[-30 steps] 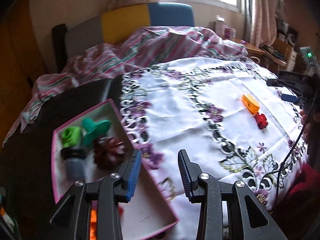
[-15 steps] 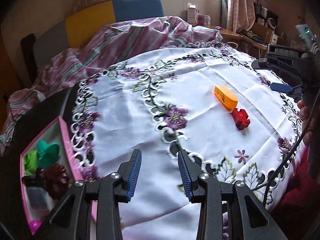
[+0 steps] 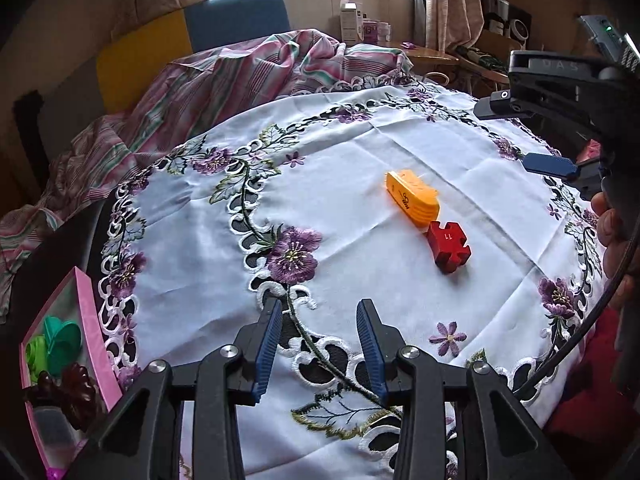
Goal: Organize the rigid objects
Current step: 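Grasp the red puzzle piece with the left gripper, then carry the red puzzle piece toward the tray while the right gripper grasps the yellow clip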
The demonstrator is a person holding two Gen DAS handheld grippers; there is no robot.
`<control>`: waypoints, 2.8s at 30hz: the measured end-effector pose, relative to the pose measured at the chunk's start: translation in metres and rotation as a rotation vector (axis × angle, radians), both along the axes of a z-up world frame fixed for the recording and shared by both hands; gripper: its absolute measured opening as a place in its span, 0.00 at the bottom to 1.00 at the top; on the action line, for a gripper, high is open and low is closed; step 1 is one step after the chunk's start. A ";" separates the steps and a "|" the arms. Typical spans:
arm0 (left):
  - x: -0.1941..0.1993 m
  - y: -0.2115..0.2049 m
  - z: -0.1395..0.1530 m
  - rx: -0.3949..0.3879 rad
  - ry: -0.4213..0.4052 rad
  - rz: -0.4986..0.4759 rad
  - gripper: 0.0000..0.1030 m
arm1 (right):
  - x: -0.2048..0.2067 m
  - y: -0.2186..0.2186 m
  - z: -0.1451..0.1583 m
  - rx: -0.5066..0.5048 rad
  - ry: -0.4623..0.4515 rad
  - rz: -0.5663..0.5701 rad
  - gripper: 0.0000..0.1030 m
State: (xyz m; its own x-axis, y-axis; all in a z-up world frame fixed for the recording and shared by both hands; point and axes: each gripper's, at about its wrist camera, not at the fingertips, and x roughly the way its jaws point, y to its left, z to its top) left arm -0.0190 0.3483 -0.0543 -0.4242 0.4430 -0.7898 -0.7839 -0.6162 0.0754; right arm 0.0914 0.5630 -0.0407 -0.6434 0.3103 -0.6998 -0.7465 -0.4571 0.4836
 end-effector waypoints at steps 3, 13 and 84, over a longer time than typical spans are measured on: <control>-0.001 0.005 -0.002 -0.001 -0.010 -0.005 0.40 | 0.002 0.000 0.001 0.001 0.006 -0.009 0.74; -0.016 0.043 -0.019 0.036 -0.170 -0.047 0.40 | 0.010 0.006 0.000 -0.016 0.021 -0.052 0.74; -0.014 -0.151 0.027 0.140 -0.046 0.302 0.32 | -0.125 -0.032 -0.076 0.169 -0.466 0.451 0.29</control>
